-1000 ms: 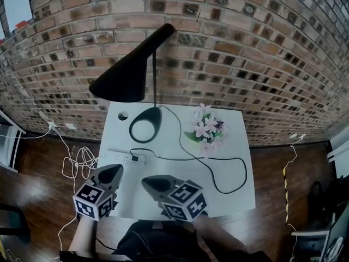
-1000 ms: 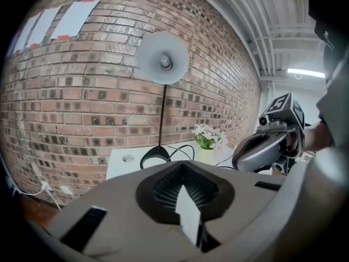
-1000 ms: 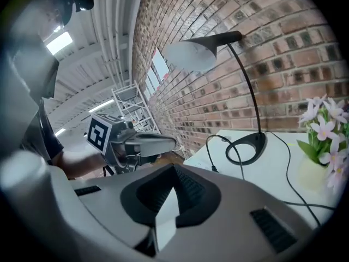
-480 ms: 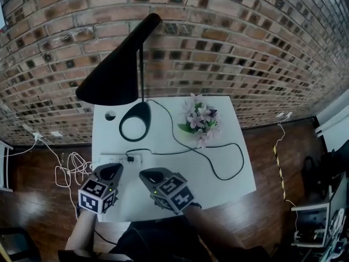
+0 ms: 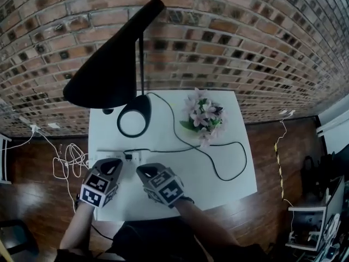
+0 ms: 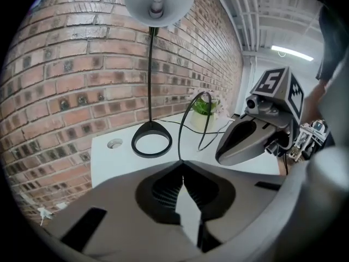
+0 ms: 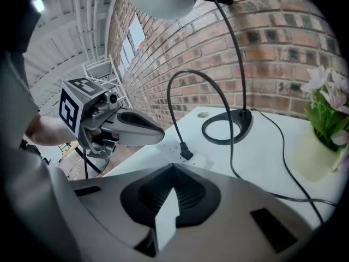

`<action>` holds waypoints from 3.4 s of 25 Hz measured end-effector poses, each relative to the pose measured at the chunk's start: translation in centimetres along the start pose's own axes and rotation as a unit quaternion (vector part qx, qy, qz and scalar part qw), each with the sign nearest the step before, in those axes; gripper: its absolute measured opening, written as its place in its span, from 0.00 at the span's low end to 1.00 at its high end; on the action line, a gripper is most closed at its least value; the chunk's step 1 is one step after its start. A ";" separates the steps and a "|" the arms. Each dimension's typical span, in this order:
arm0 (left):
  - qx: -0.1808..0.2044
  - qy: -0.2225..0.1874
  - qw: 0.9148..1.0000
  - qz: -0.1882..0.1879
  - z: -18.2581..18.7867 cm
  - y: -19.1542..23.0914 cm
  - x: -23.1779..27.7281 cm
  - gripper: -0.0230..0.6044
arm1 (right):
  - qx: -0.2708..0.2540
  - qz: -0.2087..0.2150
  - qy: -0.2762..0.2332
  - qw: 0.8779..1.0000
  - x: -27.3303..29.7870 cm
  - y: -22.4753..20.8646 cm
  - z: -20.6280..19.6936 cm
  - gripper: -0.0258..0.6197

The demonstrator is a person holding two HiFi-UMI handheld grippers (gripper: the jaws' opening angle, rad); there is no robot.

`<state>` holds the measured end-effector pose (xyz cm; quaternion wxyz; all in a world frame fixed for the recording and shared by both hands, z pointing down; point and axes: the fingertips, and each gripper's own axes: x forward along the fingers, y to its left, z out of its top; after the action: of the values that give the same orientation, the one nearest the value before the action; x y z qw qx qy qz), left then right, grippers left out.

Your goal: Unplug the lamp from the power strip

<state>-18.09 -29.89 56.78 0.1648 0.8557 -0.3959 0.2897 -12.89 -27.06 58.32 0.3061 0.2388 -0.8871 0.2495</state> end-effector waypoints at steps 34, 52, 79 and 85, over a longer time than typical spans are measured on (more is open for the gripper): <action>0.018 0.032 0.998 -0.059 -1.1 -0.2 6.2 0.18 | -0.080 0.010 0.052 0.995 5.2 -2.6 0.1 0.03; -0.049 0.027 0.998 -0.029 -1.4 0.8 6.2 0.16 | -0.082 -0.005 0.067 0.994 5.4 -2.7 0.0 0.03; -0.071 0.007 0.997 0.001 -0.6 0.5 5.4 0.13 | -0.075 -0.010 0.110 0.991 5.9 -2.7 -0.1 0.04; 0.024 0.021 1.000 0.002 -0.3 0.0 5.4 0.14 | -0.048 -0.007 0.107 0.993 5.8 -2.9 0.1 0.04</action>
<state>-15.33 -32.91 60.38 0.1520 0.8522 -0.3876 0.3169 -15.34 -30.89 62.97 0.4125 0.2015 -0.8585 0.2287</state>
